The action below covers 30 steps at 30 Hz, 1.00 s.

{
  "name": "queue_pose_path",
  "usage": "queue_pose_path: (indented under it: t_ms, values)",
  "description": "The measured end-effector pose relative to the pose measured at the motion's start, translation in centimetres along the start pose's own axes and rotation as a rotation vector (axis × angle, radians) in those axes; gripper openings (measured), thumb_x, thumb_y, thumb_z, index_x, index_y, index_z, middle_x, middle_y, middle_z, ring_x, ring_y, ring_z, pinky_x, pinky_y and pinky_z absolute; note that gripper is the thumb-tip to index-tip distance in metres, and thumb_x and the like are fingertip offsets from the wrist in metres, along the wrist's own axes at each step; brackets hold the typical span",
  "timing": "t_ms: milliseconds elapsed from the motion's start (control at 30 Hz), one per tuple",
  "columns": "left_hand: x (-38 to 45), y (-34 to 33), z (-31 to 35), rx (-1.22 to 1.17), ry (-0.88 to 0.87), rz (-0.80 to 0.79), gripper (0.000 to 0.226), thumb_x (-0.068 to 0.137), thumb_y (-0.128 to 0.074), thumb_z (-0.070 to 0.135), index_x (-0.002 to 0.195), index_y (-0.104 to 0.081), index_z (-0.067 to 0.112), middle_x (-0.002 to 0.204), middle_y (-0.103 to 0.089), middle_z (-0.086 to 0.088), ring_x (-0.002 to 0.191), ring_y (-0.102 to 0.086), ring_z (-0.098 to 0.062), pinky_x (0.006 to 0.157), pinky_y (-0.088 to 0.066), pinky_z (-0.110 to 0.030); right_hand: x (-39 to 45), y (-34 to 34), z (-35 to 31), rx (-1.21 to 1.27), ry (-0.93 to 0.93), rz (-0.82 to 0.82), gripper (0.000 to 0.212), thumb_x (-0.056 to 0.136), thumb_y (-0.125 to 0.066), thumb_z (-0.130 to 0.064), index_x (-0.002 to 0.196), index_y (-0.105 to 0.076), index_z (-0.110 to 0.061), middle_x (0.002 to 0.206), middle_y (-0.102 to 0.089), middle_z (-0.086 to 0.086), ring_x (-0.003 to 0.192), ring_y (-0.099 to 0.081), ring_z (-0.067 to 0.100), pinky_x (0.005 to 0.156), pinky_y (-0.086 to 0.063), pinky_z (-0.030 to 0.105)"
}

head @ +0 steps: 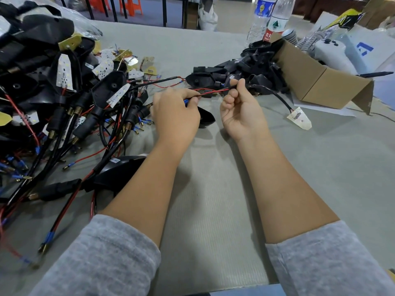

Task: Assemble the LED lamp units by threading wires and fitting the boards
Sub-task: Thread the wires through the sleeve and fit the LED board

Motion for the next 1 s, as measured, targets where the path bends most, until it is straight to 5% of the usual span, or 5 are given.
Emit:
queue_pose_path:
  t_ms: [233,500,633,800,1000]
  values:
    - [-0.1,0.2,0.0,-0.006,-0.044,0.012,0.02,0.094,-0.057,0.027,0.105,-0.071,0.035,0.111,-0.063,0.008,0.12,-0.041,-0.017,0.102,-0.033,-0.03,0.0,-0.2,-0.4,-0.123,-0.023,-0.084,0.03,0.101,-0.049,-0.029,0.092,-0.065,-0.006,0.063,-0.049,0.001,0.05,-0.049,0.007,0.048,-0.044,0.015]
    - [0.3,-0.6,-0.4,-0.062,-0.032,-0.067,0.029,0.09,-0.051,0.023,0.109,-0.071,0.032,0.115,-0.066,0.006,0.119,-0.051,-0.018,0.102,-0.041,-0.039,-1.1,-1.9,1.0,-0.585,-0.003,-0.22,0.018,0.099,-0.049,-0.007,0.091,-0.065,-0.005,0.062,-0.064,-0.003,0.055,-0.059,0.005,0.057,-0.051,0.015]
    - [0.2,-1.2,-1.9,-0.017,0.13,-0.143,0.04,0.085,-0.042,0.02,0.119,-0.061,0.032,0.115,-0.063,-0.001,0.114,-0.051,-0.025,0.1,-0.041,-0.045,-1.1,-1.9,0.5,-0.577,0.125,-0.159,0.015,0.099,-0.051,-0.006,0.092,-0.065,-0.005,0.07,-0.066,0.003,0.062,-0.065,0.011,0.066,-0.056,0.021]
    - [-0.1,-1.3,-2.0,0.007,0.098,-0.161,0.045,0.084,-0.048,0.006,0.125,-0.057,0.024,0.107,-0.067,0.0,0.099,-0.06,-0.022,0.08,-0.047,-0.032,-1.3,-2.0,-0.1,-0.584,0.229,-0.11,0.014,0.101,-0.048,-0.009,0.094,-0.06,-0.006,0.089,-0.067,0.015,0.07,-0.069,0.016,0.068,-0.057,0.024]
    - [0.3,-0.2,-1.9,0.168,0.059,-0.06,0.037,0.086,-0.053,0.01,0.118,-0.066,0.023,0.109,-0.07,0.002,0.099,-0.063,-0.02,0.07,-0.039,-0.025,-1.4,-2.3,0.3,-0.499,0.188,-0.137,0.01,0.099,-0.049,-0.002,0.093,-0.057,-0.005,0.087,-0.067,0.017,0.068,-0.07,0.017,0.069,-0.058,0.024]
Point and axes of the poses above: each hand's wrist, its own x-axis towards the middle knuckle, its own y-axis out of the back of the hand, z = x × y, the point moved 8 cm from there along x, towards the middle knuckle
